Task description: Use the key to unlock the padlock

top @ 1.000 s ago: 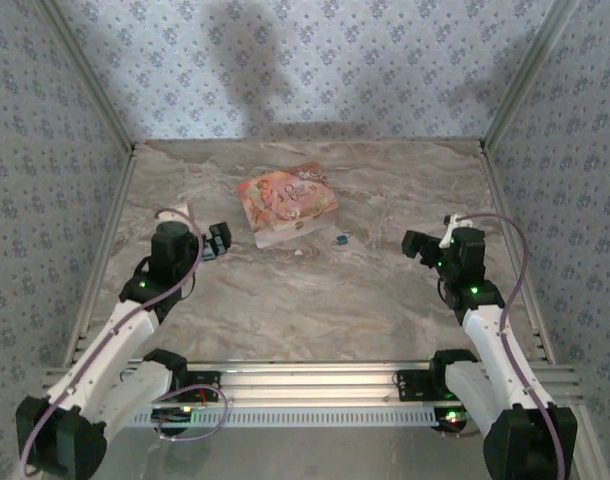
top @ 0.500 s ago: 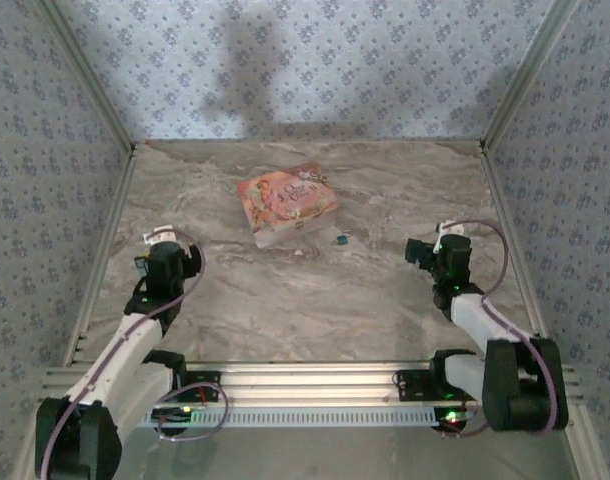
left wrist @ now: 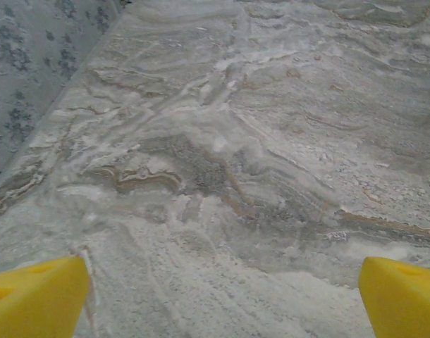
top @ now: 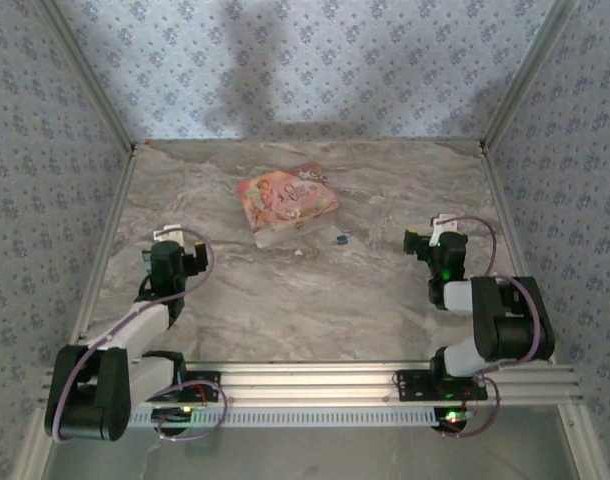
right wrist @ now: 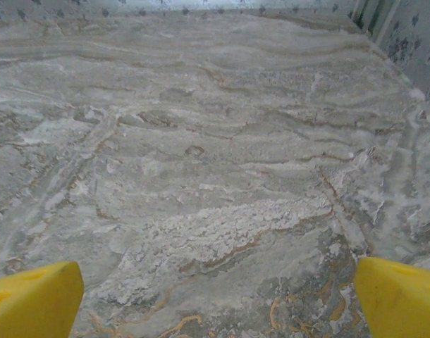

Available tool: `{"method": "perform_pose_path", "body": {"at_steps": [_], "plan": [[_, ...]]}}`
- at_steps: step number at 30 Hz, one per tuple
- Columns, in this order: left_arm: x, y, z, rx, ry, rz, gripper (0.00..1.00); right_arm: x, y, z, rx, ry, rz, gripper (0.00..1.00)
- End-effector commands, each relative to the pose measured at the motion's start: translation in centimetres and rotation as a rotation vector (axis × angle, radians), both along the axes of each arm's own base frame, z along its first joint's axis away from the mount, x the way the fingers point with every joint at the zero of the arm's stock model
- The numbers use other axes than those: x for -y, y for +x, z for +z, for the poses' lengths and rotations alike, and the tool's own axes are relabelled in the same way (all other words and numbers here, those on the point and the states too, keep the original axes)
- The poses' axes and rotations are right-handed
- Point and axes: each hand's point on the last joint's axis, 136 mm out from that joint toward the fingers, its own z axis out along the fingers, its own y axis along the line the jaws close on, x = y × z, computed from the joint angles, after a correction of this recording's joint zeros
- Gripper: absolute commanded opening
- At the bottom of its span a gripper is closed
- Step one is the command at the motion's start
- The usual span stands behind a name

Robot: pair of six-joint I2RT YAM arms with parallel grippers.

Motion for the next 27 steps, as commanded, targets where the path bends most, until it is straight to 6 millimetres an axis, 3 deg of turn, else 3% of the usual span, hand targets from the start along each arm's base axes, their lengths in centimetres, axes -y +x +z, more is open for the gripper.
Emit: {"method": "perform_pose_path", "body": {"at_steps": [1,16,21,27], "plan": [[0.9,1.4,1.5,0.066,-0.009,-0.056,0.98,0.3,0.9,0.9,0.029,0.004,-0.001,1.0],[2.3,5.6,1.6,0.163,-0.002,-0.179,0.98,0.6,1.2,0.7,0.015,0.008,-0.015,1.0],[2.0,5.6,0.1,0.192,-0.017,-0.186,0.98,0.6,1.2,0.7,0.013,0.007,-0.014,1.0],[2.2,5.6,-0.3,0.194,-0.024,-0.201,0.98,0.6,1.3,0.7,0.013,0.004,-0.014,1.0]]}}
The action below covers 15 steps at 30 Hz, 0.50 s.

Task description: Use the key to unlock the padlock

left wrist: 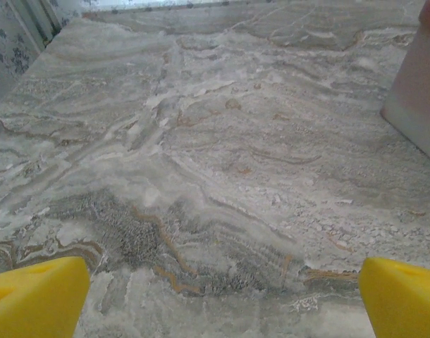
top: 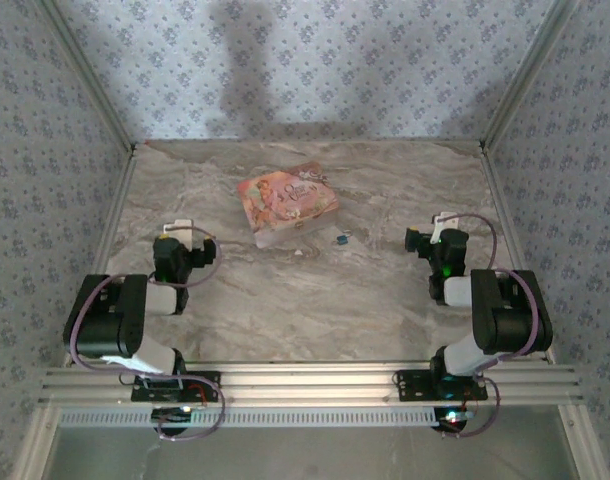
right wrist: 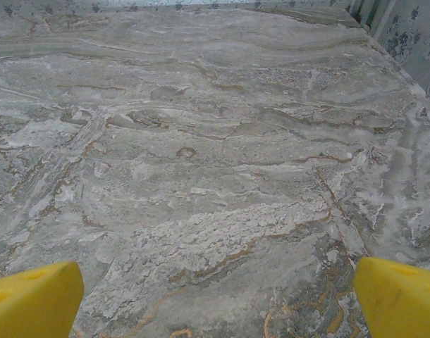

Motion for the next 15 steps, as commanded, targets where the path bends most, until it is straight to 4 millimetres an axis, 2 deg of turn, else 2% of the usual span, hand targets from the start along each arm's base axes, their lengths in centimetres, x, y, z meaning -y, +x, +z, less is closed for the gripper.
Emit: {"method": "perform_pose_path", "body": {"at_steps": [1,4,6,15], "plan": [[0.3,1.1,1.8,0.067,-0.005,-0.026,0.98,0.1,0.6,0.7,0.02,0.0,-0.003,1.0],[-0.8,2.5,1.2,-0.014,-0.036,0.021,0.98,0.1,0.6,0.7,0.021,0.0,-0.004,1.0],[-1.6,2.5,1.2,-0.012,-0.098,0.019,0.98,0.0,0.6,0.7,0.022,-0.001,-0.003,1.0],[-1.7,2.5,1.1,-0.016,-0.093,0.022,0.98,-0.2,0.7,0.8,0.019,-0.011,0.002,1.0]]}}
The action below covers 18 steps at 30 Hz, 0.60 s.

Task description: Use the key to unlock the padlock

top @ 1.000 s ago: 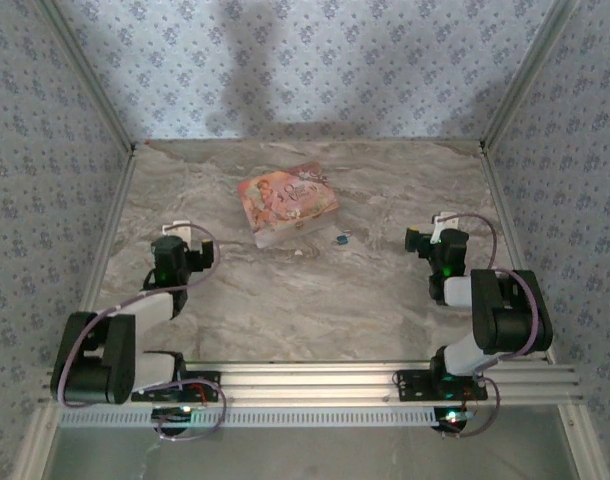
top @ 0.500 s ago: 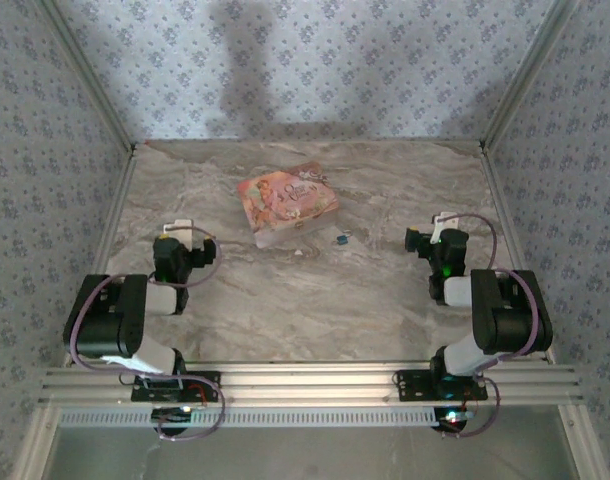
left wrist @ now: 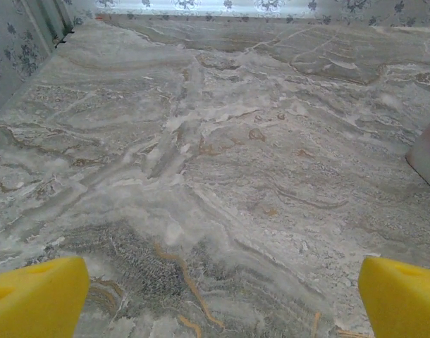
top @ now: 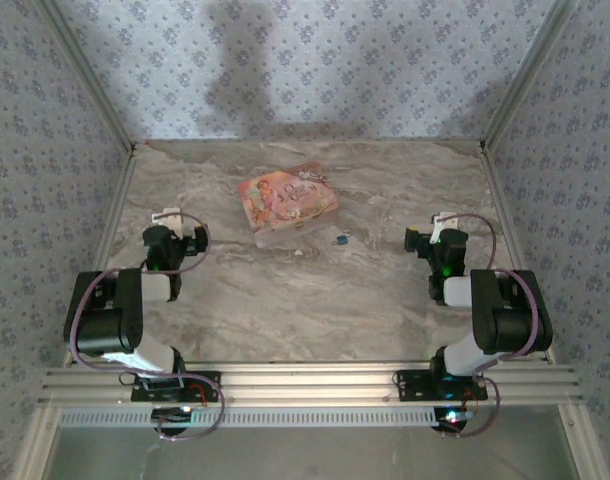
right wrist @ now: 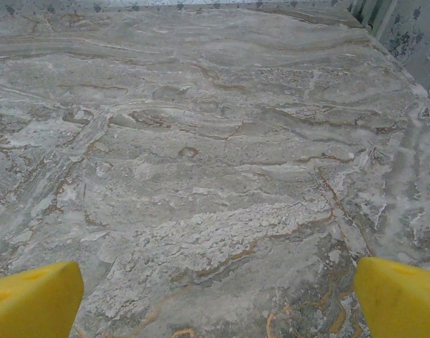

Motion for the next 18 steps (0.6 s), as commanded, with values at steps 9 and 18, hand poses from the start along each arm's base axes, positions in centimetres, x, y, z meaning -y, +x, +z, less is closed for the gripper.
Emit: {"method": "perform_pose_path", "body": {"at_steps": [9,18], "plan": [[0.58,0.28,-0.04,-0.008,-0.005,-0.014,0.98,0.03,0.63,0.75,0.019,-0.011,-0.005,1.0],[0.61,0.26,-0.04,-0.008,-0.006,-0.015,0.98,0.05,0.64,0.75,0.018,-0.013,-0.005,1.0]]}}
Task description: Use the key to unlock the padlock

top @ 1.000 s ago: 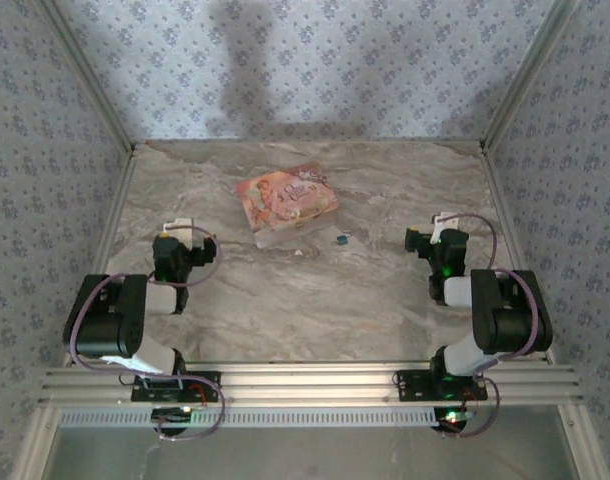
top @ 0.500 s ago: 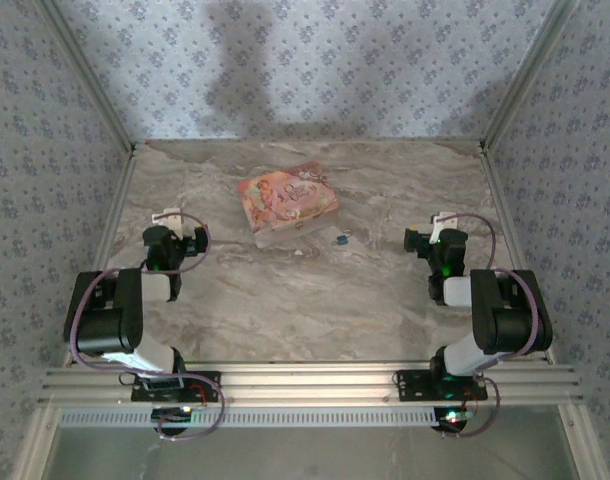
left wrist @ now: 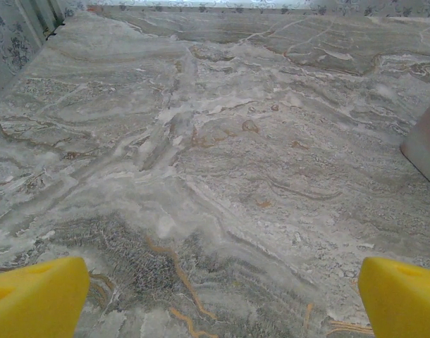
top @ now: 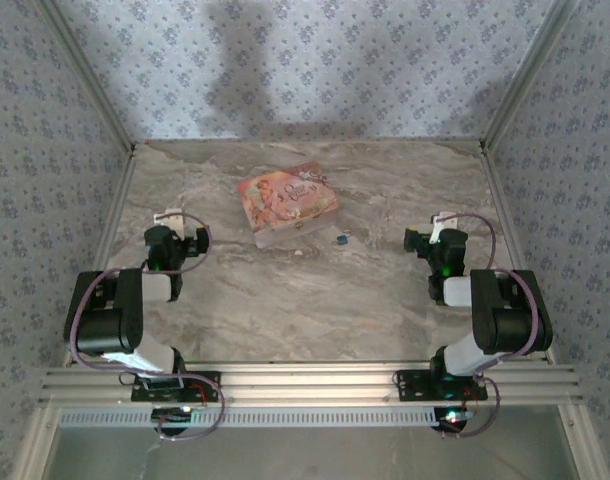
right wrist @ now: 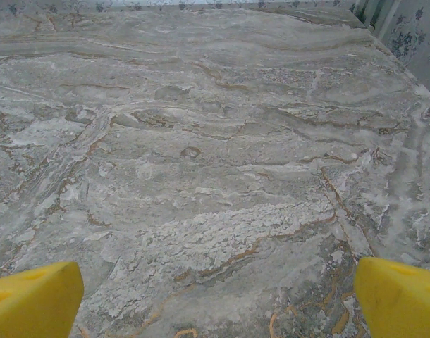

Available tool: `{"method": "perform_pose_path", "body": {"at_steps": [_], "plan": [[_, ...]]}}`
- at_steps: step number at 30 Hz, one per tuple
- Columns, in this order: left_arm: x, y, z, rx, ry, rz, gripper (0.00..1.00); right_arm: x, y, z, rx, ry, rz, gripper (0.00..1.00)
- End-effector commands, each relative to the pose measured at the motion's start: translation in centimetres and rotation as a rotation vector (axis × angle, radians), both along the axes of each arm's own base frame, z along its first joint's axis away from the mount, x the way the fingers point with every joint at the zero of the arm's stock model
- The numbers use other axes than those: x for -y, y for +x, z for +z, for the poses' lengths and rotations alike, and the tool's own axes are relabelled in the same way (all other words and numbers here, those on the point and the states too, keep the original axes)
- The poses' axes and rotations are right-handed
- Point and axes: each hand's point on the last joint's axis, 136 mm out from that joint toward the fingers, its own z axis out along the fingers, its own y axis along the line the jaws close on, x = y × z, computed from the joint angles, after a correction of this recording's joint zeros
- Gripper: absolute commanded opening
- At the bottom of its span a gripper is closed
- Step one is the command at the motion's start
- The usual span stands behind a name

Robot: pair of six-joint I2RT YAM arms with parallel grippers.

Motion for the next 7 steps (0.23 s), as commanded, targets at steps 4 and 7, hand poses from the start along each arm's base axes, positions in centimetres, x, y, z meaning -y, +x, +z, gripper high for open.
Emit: {"method": "perform_pose_path", "body": {"at_steps": [4,7], "plan": [[0.17,0.43,0.35,0.008,-0.005,-0.004,0.98,0.14,0.64,0.75,0.018,-0.013,-0.009,1.0],[0.14,0.42,0.36,0.008,-0.004,-0.004,0.98,0.1,0.63,0.74,0.018,-0.013,-0.007,1.0]]}}
